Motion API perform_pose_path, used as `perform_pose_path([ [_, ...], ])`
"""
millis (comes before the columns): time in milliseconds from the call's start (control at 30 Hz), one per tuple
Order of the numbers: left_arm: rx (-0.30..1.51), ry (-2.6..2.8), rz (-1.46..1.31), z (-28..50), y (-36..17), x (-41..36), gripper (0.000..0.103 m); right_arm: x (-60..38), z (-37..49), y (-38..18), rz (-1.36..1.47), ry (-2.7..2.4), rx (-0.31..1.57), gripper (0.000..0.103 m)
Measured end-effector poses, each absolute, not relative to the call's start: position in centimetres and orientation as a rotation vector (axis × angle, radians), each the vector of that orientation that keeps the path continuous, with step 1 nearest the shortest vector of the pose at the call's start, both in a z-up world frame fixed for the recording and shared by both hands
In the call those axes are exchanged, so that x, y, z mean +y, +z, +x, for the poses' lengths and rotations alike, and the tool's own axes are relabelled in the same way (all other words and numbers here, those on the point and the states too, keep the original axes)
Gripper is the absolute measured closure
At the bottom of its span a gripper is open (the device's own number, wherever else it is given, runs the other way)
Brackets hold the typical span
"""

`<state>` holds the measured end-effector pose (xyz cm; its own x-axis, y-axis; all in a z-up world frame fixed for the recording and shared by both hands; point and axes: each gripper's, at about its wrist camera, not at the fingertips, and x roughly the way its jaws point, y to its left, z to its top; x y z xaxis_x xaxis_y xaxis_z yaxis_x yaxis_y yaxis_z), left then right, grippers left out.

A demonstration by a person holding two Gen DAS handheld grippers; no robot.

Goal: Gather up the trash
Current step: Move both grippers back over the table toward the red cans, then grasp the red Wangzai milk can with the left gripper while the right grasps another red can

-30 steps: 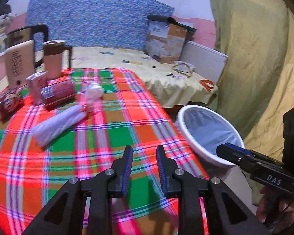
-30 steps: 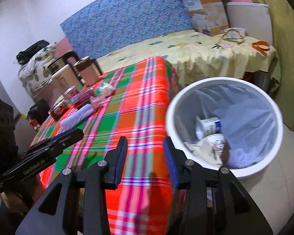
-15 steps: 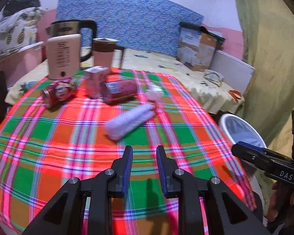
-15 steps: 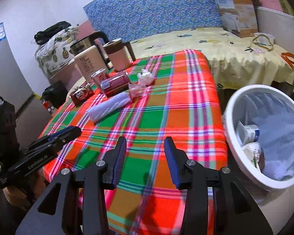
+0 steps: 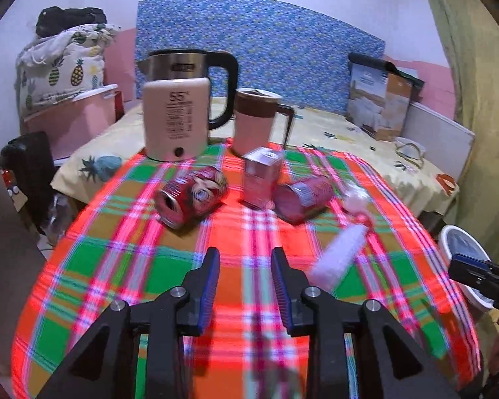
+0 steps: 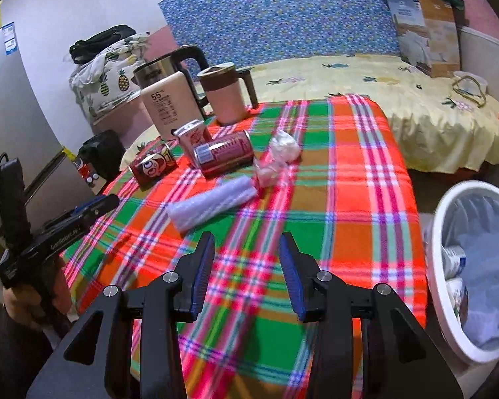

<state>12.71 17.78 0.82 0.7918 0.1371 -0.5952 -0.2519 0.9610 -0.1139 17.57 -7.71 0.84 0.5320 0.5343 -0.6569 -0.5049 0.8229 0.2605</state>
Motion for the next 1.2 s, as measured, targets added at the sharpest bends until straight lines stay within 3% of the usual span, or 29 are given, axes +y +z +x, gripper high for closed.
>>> perform_pose_path([
  [133, 0.610, 0.236, -0.192, 14.1, 1.0, 20.6, 0.057, -6.2, 18.4, 0.9, 0.032, 0.631, 0.795, 0.048],
  [333, 0.605, 0.244, -0.149, 16.8, 1.0, 23.9, 0.054, -3.9, 19.9, 0.6, 0.024, 0.652, 0.807, 0.047],
  [500, 0.608, 0.211, -0.151, 19.8, 0.9, 26.4, 0.043, -2.5, 20.6, 0.7, 0.016, 0.672, 0.803, 0.047],
  [767, 0.707, 0.097, -0.186, 23.7, -2.0, 27.9, 0.042, -1.6, 21.8, 0.2, 0.014, 0.665, 0.816, 0.047],
  [1200, 0.784, 0.129, -0.248, 23.6, -3.6, 25.0, 0.042, 1.0, 25.2, 0.6, 0.064, 0.610, 0.822, 0.044],
])
